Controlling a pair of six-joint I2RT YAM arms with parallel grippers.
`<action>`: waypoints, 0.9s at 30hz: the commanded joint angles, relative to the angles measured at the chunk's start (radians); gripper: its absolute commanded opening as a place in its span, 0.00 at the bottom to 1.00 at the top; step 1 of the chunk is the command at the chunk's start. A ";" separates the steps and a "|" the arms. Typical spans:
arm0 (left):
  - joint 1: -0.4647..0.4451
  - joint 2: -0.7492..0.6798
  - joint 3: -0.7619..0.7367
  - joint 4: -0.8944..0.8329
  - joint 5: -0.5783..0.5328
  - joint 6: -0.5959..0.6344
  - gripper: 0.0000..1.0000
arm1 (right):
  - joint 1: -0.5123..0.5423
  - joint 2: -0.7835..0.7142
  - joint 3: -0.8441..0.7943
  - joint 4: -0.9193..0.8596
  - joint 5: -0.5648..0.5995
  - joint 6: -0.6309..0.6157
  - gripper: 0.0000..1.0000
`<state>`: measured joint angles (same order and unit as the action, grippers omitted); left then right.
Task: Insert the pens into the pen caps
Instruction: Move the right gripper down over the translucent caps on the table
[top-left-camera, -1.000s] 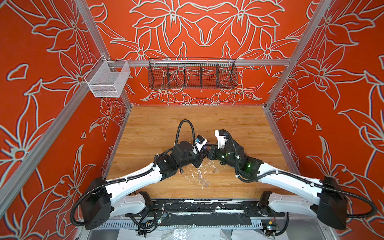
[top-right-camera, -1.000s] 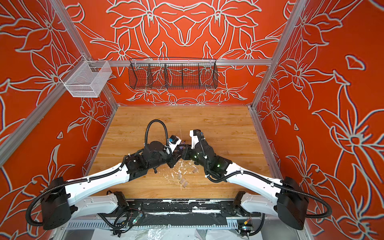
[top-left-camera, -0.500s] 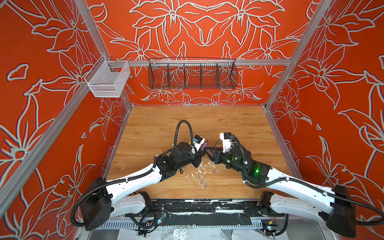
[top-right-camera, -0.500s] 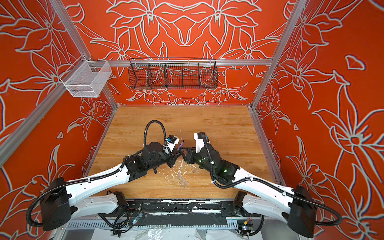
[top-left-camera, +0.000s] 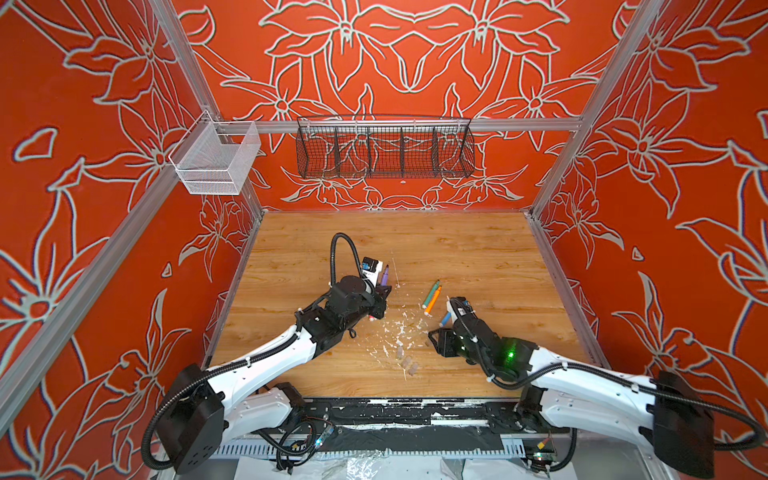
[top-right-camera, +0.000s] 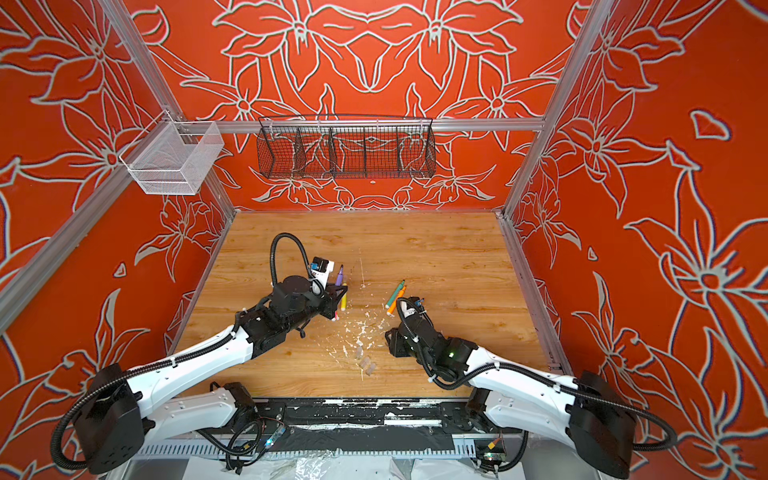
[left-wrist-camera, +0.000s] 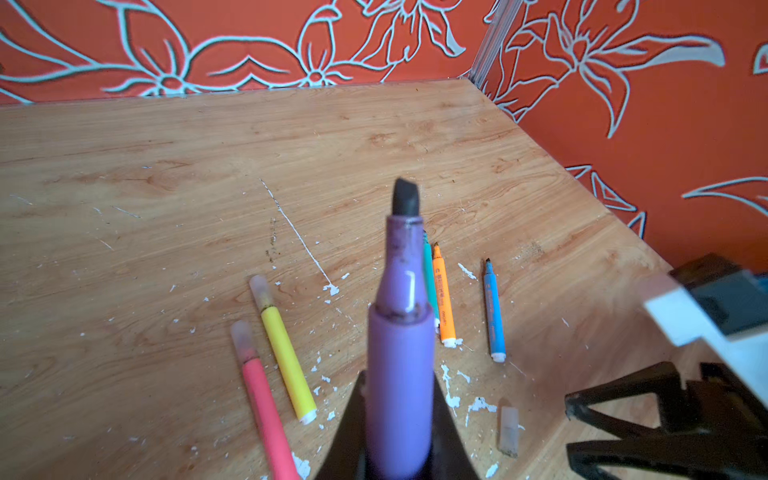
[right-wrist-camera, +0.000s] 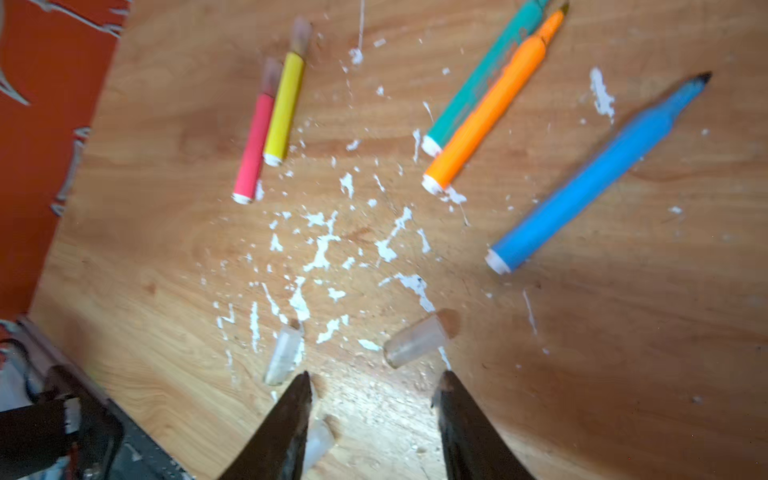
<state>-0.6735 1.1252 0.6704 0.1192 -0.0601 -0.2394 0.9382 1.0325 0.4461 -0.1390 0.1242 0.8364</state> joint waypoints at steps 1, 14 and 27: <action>-0.001 -0.014 0.001 -0.008 -0.028 -0.012 0.00 | 0.005 0.087 0.054 -0.050 -0.007 -0.017 0.52; 0.000 0.004 0.015 -0.023 -0.033 -0.012 0.00 | 0.005 0.340 0.166 -0.044 -0.013 -0.035 0.54; 0.000 0.010 0.024 -0.032 -0.026 -0.016 0.00 | 0.014 0.445 0.228 -0.046 -0.030 -0.054 0.43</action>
<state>-0.6735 1.1309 0.6708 0.0906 -0.0845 -0.2481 0.9432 1.4605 0.6559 -0.1673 0.0895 0.7860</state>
